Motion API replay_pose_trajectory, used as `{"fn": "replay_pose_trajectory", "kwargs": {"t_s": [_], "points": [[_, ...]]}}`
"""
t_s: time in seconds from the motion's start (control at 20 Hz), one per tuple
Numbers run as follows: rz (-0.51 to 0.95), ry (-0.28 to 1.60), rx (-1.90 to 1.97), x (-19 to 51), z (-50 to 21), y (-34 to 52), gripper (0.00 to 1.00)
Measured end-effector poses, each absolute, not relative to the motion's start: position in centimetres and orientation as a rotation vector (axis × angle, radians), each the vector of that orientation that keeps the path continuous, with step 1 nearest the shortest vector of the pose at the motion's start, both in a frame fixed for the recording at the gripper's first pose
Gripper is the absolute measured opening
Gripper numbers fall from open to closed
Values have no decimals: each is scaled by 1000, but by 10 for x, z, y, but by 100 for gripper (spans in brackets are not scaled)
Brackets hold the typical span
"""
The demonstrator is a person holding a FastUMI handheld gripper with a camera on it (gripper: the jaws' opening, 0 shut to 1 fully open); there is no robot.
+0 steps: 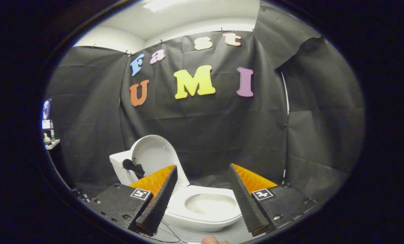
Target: Open the toilet lid.
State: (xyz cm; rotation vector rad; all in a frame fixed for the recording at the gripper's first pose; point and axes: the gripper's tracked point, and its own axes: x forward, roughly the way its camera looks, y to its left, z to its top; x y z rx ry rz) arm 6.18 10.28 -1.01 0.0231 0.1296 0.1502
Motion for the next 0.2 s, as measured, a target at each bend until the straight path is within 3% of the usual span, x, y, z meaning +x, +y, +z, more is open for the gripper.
{"fn": "replay_pose_trajectory", "kwargs": {"t_s": [0.2], "points": [[143,82,19,50,-6,79,94]]}}
